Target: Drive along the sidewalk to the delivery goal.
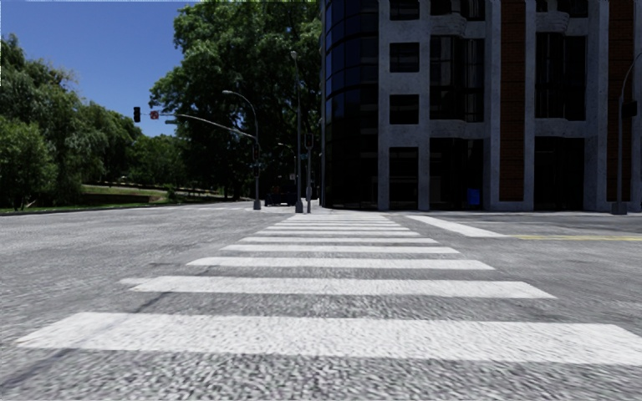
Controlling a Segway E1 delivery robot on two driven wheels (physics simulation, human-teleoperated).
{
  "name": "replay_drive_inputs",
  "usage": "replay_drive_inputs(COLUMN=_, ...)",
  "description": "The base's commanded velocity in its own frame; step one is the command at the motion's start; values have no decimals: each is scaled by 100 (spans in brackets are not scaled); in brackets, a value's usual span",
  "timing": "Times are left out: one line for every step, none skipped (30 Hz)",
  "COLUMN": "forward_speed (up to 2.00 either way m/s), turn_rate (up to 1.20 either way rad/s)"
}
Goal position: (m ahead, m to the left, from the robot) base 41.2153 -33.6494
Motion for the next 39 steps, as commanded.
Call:
replay_drive_inputs(forward_speed=200, turn_rate=0)
replay_drive_inputs(forward_speed=200, turn_rate=0)
replay_drive_inputs(forward_speed=200, turn_rate=0)
replay_drive_inputs(forward_speed=200, turn_rate=0)
replay_drive_inputs(forward_speed=200, turn_rate=0)
replay_drive_inputs(forward_speed=200, turn_rate=0)
replay_drive_inputs(forward_speed=200, turn_rate=0)
replay_drive_inputs(forward_speed=200, turn_rate=0)
replay_drive_inputs(forward_speed=200, turn_rate=0)
replay_drive_inputs(forward_speed=200, turn_rate=0)
replay_drive_inputs(forward_speed=200, turn_rate=0)
replay_drive_inputs(forward_speed=200, turn_rate=0)
replay_drive_inputs(forward_speed=200, turn_rate=0)
replay_drive_inputs(forward_speed=200, turn_rate=0)
replay_drive_inputs(forward_speed=200, turn_rate=0)
replay_drive_inputs(forward_speed=200, turn_rate=0)
replay_drive_inputs(forward_speed=200, turn_rate=0)
replay_drive_inputs(forward_speed=200, turn_rate=0)
replay_drive_inputs(forward_speed=200, turn_rate=0)
replay_drive_inputs(forward_speed=200, turn_rate=0)
replay_drive_inputs(forward_speed=200, turn_rate=0)
replay_drive_inputs(forward_speed=200, turn_rate=0)
replay_drive_inputs(forward_speed=200, turn_rate=0)
replay_drive_inputs(forward_speed=200, turn_rate=0)
replay_drive_inputs(forward_speed=200, turn_rate=0)
replay_drive_inputs(forward_speed=200, turn_rate=0)
replay_drive_inputs(forward_speed=200, turn_rate=0)
replay_drive_inputs(forward_speed=200, turn_rate=0)
replay_drive_inputs(forward_speed=200, turn_rate=0)
replay_drive_inputs(forward_speed=200, turn_rate=0)
replay_drive_inputs(forward_speed=200, turn_rate=0)
replay_drive_inputs(forward_speed=200, turn_rate=0)
replay_drive_inputs(forward_speed=200, turn_rate=0)
replay_drive_inputs(forward_speed=200, turn_rate=0)
replay_drive_inputs(forward_speed=200, turn_rate=0)
replay_drive_inputs(forward_speed=200, turn_rate=0)
replay_drive_inputs(forward_speed=200, turn_rate=0)
replay_drive_inputs(forward_speed=200, turn_rate=0)
replay_drive_inputs(forward_speed=200, turn_rate=0)
